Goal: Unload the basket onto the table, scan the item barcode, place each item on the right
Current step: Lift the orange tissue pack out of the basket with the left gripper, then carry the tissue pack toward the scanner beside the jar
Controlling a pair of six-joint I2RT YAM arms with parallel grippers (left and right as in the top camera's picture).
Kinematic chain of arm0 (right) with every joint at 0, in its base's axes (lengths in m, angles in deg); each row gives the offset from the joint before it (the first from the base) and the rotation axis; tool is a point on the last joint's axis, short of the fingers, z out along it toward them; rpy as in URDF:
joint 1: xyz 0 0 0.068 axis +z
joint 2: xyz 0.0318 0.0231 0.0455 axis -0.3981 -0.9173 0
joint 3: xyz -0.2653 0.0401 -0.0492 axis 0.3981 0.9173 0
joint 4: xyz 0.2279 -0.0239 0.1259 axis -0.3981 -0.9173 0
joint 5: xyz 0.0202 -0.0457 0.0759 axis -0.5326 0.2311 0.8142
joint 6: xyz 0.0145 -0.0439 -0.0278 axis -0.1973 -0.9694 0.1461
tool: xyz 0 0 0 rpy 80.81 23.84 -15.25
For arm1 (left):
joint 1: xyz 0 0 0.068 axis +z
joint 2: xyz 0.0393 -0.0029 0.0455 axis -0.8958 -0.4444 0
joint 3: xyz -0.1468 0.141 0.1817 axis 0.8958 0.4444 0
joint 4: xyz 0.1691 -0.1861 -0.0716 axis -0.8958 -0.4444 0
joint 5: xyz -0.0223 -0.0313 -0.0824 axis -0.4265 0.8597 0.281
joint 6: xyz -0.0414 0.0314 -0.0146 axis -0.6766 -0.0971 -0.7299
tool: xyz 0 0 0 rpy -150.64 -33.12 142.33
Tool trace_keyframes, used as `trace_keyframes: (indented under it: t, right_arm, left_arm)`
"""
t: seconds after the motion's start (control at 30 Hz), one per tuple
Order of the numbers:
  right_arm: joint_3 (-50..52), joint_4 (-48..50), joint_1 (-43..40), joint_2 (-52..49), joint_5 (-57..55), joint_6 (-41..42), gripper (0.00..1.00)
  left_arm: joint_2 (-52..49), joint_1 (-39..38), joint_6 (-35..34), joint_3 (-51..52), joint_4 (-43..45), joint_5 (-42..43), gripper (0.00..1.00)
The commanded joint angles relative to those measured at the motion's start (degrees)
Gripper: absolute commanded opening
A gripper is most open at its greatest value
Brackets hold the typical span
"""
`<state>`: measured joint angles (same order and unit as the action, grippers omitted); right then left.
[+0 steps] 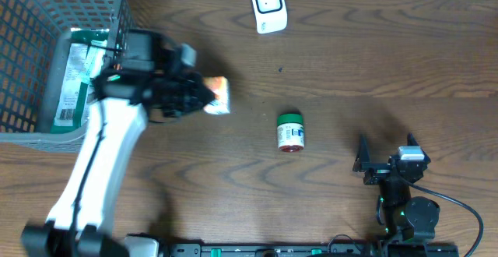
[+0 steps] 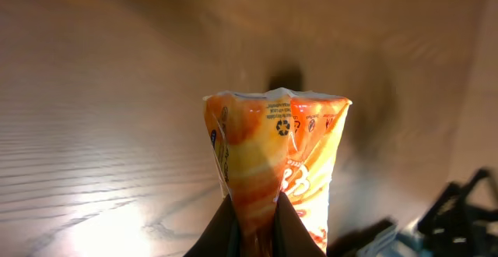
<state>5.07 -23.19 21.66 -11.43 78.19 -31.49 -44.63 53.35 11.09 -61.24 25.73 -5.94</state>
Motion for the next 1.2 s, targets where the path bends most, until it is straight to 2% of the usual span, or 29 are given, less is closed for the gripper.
trace_keyframes:
  t: [0.0, 0.2, 0.5, 0.63, 0.77, 0.97, 1.0, 1.17]
  right_arm:
    - [0.0, -0.2, 0.8, 0.3, -0.3, 0.4, 0.99]
    - [0.1, -0.2, 0.8, 0.3, -0.3, 0.4, 0.99]
    - [0.0, -0.2, 0.8, 0.3, -0.3, 0.4, 0.99]
    - [0.0, -0.2, 0.8, 0.3, -0.3, 0.4, 0.99]
    - [0.1, -0.2, 0.8, 0.3, -0.3, 0.4, 0.99]
    - [0.0, -0.2, 0.8, 0.3, -0.3, 0.4, 0.99]
    - [0.1, -0.2, 0.8, 0.3, -0.3, 0.4, 0.99]
    - [0.0, -0.2, 0.8, 0.3, -0.3, 0.4, 0.99]
  left_arm:
    - [-4.6, -3.7, 1.4, 0.2, 0.8, -0.5, 0.08]
    - [-12.7, -8.9, 1.0, 0.2, 4.6, -2.0, 0.07]
    - [-16.8, -20.2, -9.5, 0.2, 9.3, -31.1, 0.08]
    - [-17.4, -23.8, -13.0, 0.2, 13.2, -37.4, 0.08]
    - [-18.4, -26.1, -16.5, 0.2, 14.0, -41.9, 0.08]
    - [-19.3, -29.6, -16.5, 0.2, 14.7, -46.2, 0.08]
    - [-19.4, -29.9, -16.5, 0.2, 14.7, -46.2, 0.12]
    - [-19.4, -31.5, -16.5, 0.2, 14.9, -46.2, 0.17]
